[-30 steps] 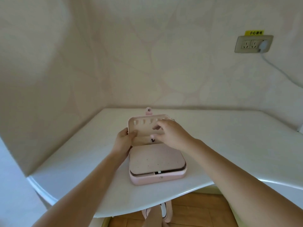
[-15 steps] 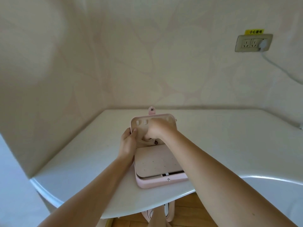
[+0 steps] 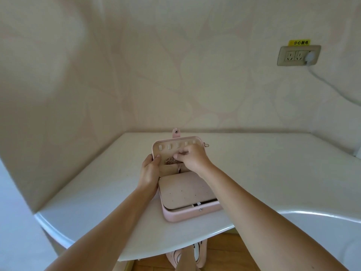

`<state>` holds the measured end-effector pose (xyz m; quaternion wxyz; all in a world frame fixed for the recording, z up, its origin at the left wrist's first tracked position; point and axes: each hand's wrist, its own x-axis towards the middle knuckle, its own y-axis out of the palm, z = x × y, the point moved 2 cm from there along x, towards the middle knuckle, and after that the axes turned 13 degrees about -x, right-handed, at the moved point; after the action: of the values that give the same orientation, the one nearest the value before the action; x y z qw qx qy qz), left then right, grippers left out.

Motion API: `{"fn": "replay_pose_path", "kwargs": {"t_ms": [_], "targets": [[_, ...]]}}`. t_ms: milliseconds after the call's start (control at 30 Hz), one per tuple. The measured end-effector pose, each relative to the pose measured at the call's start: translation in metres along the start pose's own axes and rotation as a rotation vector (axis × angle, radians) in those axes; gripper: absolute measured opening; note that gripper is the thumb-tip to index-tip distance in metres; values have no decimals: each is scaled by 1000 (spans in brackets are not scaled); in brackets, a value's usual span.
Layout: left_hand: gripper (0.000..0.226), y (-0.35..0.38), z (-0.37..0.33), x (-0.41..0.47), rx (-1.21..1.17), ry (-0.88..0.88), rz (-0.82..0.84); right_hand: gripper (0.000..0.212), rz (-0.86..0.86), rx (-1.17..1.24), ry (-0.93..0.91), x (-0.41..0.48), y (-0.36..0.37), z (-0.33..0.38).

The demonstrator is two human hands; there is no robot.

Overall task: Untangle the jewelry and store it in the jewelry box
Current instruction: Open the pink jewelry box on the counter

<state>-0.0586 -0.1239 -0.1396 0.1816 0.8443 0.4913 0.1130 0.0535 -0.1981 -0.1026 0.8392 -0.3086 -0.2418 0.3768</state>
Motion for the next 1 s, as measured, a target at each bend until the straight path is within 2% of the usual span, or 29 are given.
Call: {"fn": "replay_pose_path", "kwargs": {"t_ms": [67,133,200,267,333,400,533,733,1000], "targets": [[21,1,0,1,-7,4,-8,16,-51,326,40,0,-5,1],[21,1,1,2,-10,-5,-16,10,14,761,149,1,-12,3],[22,0,2,2,6,-29,-42,17,98,1151,314,4,-19,1],[25,-2,1,3,57,-55,-70,24,162,1394,427,9,-25,-3],[27,-5,-5,6,133,-81,-97,31,239,1494,423,13,-33,-5],[24,-11,-16,14,220,-98,-121,35,290,1500,376,18,-45,-5],[27,-29,-44,41,279,-153,-183,30,230,1510,439,28,-73,-10],[36,-63,-91,75,400,-219,-245,21,202,1190,374,30,-94,-25],[32,-80,-80,97,465,-300,-221,14,289,877,306,36,-91,-54]]}}
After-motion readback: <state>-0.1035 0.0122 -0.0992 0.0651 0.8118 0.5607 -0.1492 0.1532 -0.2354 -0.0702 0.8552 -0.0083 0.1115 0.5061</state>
